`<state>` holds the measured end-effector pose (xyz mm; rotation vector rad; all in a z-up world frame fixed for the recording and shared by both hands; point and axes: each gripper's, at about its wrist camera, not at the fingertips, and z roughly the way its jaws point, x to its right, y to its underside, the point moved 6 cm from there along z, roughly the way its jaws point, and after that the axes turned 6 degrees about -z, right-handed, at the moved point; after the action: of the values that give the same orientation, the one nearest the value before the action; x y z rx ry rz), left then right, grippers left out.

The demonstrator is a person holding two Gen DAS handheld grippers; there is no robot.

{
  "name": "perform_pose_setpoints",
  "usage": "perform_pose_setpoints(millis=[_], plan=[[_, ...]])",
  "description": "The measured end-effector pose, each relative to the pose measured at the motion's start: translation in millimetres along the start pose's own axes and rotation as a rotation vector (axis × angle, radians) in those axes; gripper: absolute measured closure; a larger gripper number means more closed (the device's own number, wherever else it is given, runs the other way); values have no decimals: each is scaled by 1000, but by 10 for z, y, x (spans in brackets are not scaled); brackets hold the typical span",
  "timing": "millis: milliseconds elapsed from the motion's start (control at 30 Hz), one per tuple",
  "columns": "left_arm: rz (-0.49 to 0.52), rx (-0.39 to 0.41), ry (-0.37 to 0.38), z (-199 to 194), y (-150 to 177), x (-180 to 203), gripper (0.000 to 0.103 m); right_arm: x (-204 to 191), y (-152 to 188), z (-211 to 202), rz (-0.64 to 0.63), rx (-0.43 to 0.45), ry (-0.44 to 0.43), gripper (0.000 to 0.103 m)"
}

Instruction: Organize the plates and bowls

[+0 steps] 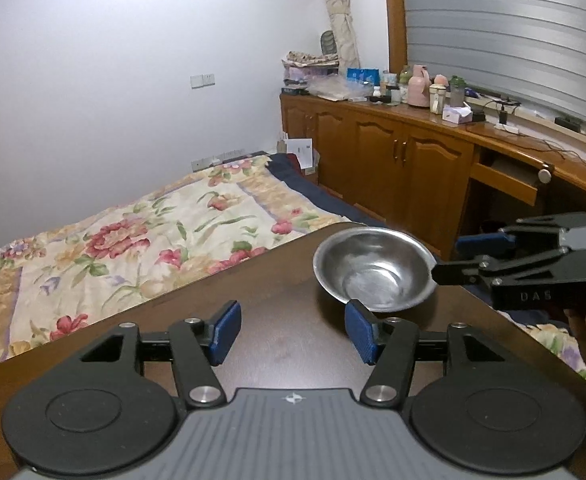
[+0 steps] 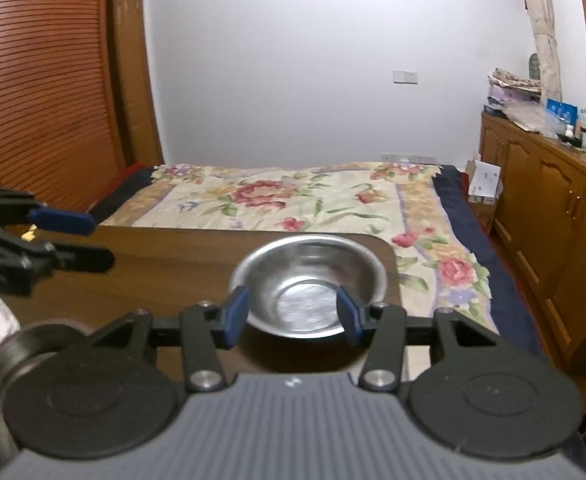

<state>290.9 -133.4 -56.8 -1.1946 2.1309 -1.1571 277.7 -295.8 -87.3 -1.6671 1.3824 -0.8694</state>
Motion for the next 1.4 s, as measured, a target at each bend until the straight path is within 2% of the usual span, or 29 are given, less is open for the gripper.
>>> perform_pose_setpoints(millis=[400,800,1067,1133,1400], plan=[[8,-61,43,481,-204,50,43,336,104,275,95,-34,1,53],[-46,-154,116,935,-233,51,43,490,152,396,169,-57,-18,53],[-50,-198,137,1126,-227,88,52,522,151,468,193,-71,-50,54],[-52,-213,135,1170,-208,84,59,517,153,490,197,-75,-57,55],[-74,-240,143,1254,-169,29,63,476,178,541,211,-87,-82,57]])
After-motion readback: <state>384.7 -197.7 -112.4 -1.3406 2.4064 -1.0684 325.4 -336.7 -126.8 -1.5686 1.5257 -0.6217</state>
